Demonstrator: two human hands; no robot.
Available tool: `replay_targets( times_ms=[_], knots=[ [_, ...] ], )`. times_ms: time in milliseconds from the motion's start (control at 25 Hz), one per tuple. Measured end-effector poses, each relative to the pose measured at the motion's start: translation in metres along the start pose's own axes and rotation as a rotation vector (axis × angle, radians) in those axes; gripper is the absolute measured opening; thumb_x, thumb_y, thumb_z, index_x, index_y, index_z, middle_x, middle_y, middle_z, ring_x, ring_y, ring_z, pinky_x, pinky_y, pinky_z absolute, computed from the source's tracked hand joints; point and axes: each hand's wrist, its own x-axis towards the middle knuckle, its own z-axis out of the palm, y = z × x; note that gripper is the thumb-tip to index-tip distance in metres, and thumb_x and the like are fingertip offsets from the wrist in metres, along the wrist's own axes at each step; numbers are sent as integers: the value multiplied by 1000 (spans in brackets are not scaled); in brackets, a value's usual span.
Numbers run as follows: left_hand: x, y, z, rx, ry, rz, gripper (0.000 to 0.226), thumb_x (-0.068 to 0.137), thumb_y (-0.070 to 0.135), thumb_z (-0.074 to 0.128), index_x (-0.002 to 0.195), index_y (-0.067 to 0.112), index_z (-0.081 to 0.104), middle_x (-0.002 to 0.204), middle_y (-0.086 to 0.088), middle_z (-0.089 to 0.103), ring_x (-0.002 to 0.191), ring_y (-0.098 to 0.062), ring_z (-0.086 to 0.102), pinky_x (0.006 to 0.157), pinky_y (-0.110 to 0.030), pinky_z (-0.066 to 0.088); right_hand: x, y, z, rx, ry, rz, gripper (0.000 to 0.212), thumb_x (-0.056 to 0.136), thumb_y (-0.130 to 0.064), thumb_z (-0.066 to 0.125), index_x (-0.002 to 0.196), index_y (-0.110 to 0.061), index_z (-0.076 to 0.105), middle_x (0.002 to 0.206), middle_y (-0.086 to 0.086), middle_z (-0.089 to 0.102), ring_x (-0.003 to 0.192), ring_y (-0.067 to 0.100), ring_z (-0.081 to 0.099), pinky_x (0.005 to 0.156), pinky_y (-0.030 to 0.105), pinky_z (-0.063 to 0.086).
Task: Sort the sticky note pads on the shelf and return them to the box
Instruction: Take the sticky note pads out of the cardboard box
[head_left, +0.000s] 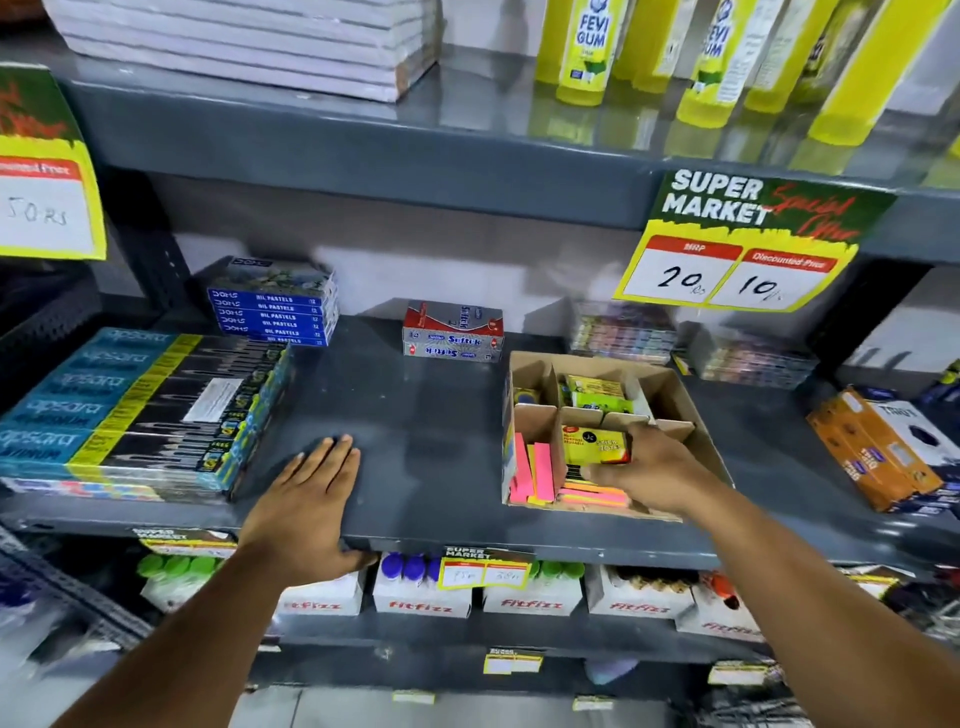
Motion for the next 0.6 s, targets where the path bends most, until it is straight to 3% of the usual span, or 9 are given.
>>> replay_targets(
  times_ms=[80,280,440,600],
  knots=[
    [0,1,0,2,-1,-5,126,59,90,36,152,13,0,162,-6,-7,147,-22,-6,118,-39,-1,4,1,4,165,65,144,24,80,-35,72,99,-25,61,82,2,69,67,21,64,59,33,52],
    [-1,2,-2,15,-15,-12,125,60,87,38,151,12,0,162,-6,-5,147,-23,-6,120,-41,1,10,-3,21,612,30,420,8,88,-23,64,96,-21,61,99,4,70,90,24,64,77,40,50],
    [-1,4,-4,26,-27,-19,125,59,88,38,152,11,3,162,-7,-2,148,-24,-3,120,-43,5,15,-6,21,763,107,530,5,88,-21,64,89,-18,59,79,4,72,69,22,66,58,32,46],
    [-2,6,-6,28,-24,-21,125,57,88,37,152,11,7,162,-7,2,148,-25,0,119,-43,7,16,-15,27,864,218,516,5,86,-12,62,86,-16,59,87,11,71,83,32,68,79,51,55]
  ],
)
